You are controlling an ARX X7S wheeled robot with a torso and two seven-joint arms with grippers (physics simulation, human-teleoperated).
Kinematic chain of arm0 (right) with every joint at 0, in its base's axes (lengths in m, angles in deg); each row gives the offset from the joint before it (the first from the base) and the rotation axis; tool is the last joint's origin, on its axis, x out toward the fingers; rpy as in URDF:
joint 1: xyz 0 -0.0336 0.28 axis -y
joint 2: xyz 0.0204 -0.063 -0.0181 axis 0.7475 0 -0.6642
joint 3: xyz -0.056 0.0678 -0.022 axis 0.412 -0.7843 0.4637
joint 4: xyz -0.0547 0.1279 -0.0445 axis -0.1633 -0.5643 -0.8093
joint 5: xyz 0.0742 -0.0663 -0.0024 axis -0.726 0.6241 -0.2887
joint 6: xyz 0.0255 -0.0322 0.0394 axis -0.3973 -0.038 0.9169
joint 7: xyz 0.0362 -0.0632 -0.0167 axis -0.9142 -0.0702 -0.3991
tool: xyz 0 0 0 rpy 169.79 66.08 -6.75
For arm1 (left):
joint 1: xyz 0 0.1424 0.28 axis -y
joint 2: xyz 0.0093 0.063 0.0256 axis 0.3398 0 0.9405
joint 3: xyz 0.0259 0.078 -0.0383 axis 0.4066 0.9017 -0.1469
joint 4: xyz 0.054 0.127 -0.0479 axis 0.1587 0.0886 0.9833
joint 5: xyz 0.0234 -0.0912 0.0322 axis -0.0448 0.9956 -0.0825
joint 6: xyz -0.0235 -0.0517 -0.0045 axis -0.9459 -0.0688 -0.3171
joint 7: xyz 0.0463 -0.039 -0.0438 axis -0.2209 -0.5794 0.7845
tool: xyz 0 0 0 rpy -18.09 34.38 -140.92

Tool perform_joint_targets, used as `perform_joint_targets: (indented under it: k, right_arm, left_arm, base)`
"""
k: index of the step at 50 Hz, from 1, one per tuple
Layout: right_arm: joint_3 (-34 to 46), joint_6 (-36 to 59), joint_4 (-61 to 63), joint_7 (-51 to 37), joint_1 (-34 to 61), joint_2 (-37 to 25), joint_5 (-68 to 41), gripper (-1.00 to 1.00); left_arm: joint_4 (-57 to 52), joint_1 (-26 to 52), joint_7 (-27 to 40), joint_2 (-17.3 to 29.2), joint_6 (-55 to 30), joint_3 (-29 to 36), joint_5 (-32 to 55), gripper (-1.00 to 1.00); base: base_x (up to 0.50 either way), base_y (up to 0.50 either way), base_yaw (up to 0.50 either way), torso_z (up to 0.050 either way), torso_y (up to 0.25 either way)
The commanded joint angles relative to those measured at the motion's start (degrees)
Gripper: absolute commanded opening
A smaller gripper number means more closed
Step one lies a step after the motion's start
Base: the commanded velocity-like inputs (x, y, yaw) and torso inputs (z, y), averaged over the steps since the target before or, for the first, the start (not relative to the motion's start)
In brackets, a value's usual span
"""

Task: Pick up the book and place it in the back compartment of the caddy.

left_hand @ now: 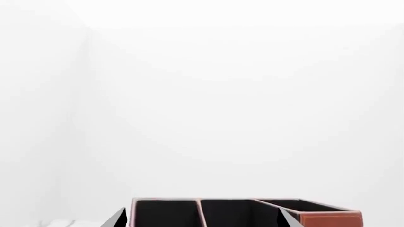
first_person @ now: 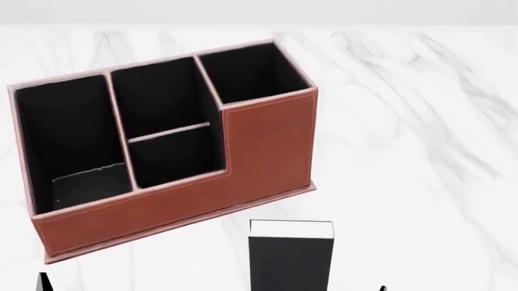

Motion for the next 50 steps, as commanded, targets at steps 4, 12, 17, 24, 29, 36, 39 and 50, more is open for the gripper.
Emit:
perform_joint_targets:
  k: [4,12,17,24,29,36,39,50]
  right_arm:
    - [0.3,0.1,-0.2,-0.3,0.2,-0.3,0.1,1.0]
    - [0.4,0.0,-0.4,-0.6,0.3,-0.4,0.2,1.0]
    - [0.5,0.0,-0.2,-0.7,0.3,-0.5,0.3,1.0]
    - [0.7,-0.1,-0.2,-0.9,0.2,-0.6,0.4,1.0]
    - [0.8,-0.1,-0.2,-1.0,0.2,-0.7,0.4,1.0]
    - [1.0,-0.1,-0.3,-1.1,0.3,-0.8,0.4,1.0]
    - [1.0,-0.2,-0.4,-1.2,0.3,-0.9,0.5,1.0]
    - [1.2,-0.2,-0.5,-1.4,0.4,-1.1,0.6,1.0]
  left_arm:
    - [0.0,0.1,0.4,0.2,0.0,0.3,0.0,1.0]
    - [0.1,0.1,0.5,0.4,0.1,0.5,-0.2,1.0]
    - [-0.1,0.0,0.7,0.5,0.0,0.6,-0.1,1.0]
    - [-0.1,0.1,0.8,0.6,0.0,0.7,0.0,1.0]
    - [0.0,0.1,0.9,0.7,0.1,0.8,-0.1,1.0]
    - [-0.2,0.0,1.1,0.9,0.1,1.0,0.0,1.0]
    - [-0.2,0.0,1.1,1.0,0.2,1.1,0.1,1.0]
    - [-0.4,0.0,1.3,1.2,0.0,1.3,0.1,1.0]
  base:
    - [0.08,0.0,0.0,0.0,0.0]
    - [0.08,0.0,0.0,0.0,0.0]
    - [0.08,0.0,0.0,0.0,0.0]
    - [0.08,0.0,0.0,0.0,0.0]
    - [0.08,0.0,0.0,0.0,0.0]
    - [0.08,0.0,0.0,0.0,0.0]
    - [0.08,0.0,0.0,0.0,0.0]
    - [0.08,0.0,0.0,0.0,0.0]
